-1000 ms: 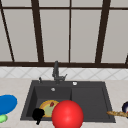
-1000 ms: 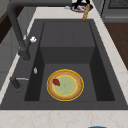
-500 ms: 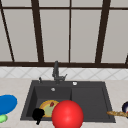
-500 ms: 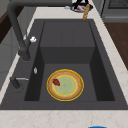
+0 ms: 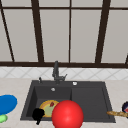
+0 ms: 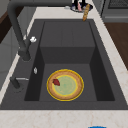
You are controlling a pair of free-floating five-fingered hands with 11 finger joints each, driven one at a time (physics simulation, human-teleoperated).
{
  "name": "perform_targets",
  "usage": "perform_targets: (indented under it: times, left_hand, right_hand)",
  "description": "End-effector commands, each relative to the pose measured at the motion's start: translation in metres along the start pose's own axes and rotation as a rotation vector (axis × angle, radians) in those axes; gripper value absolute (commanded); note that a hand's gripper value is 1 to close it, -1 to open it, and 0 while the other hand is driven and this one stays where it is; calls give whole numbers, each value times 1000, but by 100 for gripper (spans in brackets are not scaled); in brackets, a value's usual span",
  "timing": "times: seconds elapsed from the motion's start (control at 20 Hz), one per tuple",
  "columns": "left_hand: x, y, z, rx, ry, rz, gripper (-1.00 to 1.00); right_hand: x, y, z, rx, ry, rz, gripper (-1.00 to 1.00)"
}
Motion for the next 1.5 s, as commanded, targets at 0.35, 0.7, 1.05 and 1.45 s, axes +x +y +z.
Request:
perform_targets:
  times: [0.35,0.7,1.05,1.45]
  left_hand:
    - [0,0,0,0,0,0,0]
    - [0,0,0,0,0,0,0]
    - [0,0,0,0,0,0,0]
    - [0,0,0,0,0,0,0]
  right_hand:
    - [22,-23,9,-54,76,-18,100]
    - [58,-58,21,-22,153,9,100]
    - [112,-83,16,-26,166,45,100]
    - [173,-102,-7,-18,177,59,100]
